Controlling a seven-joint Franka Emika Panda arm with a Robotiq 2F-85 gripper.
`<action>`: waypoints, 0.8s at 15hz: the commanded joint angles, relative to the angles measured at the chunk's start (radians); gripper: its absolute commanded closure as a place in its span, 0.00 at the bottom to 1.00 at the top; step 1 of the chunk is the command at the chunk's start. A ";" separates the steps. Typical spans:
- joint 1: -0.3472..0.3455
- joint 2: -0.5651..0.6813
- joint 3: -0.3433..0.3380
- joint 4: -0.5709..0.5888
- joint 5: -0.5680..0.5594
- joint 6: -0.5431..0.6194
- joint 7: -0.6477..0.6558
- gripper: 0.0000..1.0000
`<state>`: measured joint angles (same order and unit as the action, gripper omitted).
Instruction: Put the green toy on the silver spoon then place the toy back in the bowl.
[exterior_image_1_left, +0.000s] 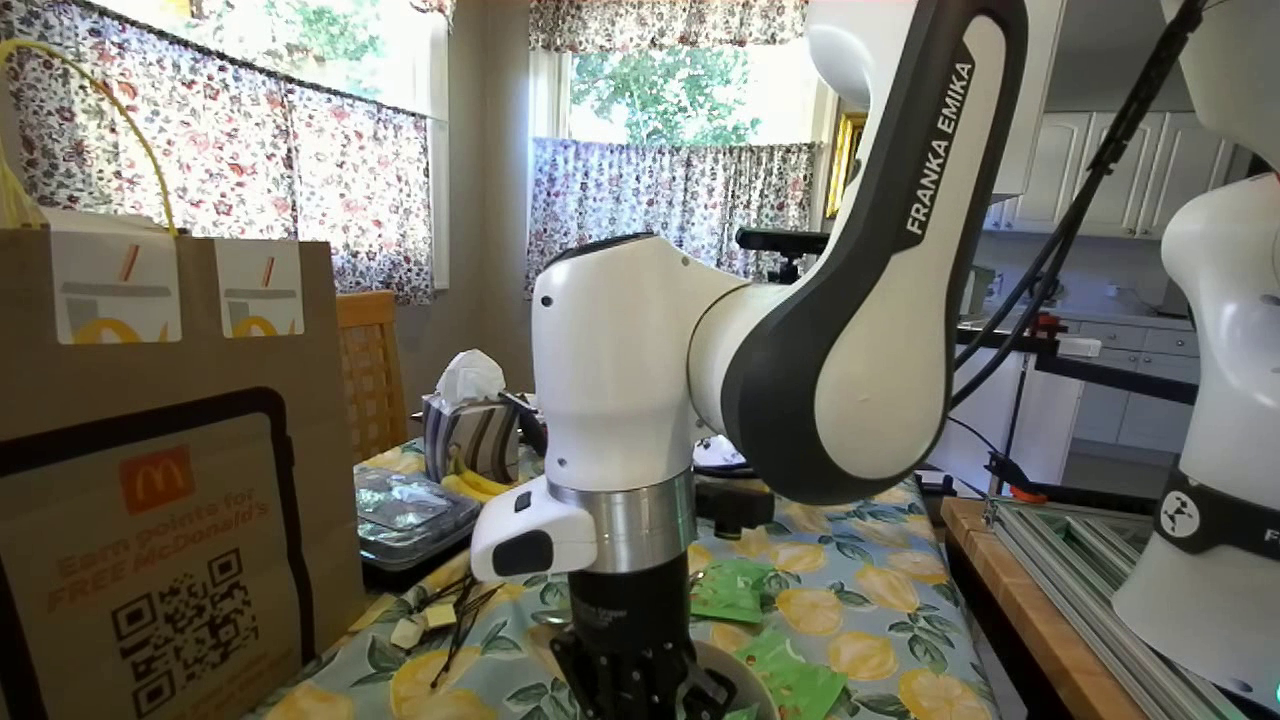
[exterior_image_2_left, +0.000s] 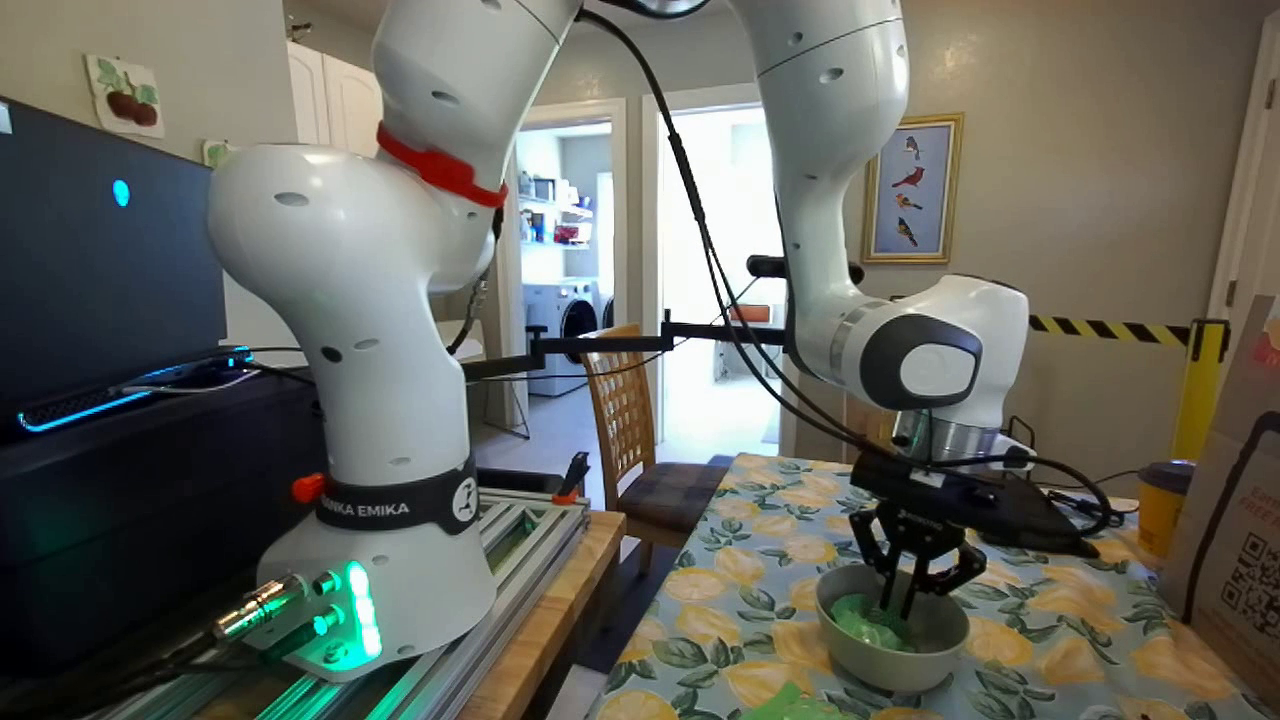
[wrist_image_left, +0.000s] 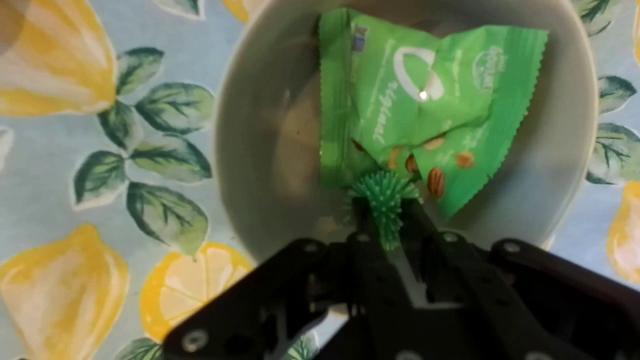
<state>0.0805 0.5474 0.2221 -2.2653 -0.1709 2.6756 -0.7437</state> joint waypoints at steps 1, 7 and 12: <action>0.021 0.007 -0.013 0.013 -0.038 0.004 0.049 0.99; 0.025 -0.048 0.007 -0.019 -0.040 0.003 0.063 0.99; 0.050 -0.151 0.011 -0.076 -0.046 -0.009 0.103 0.99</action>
<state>0.1128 0.4909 0.2302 -2.2780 -0.1881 2.6741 -0.6927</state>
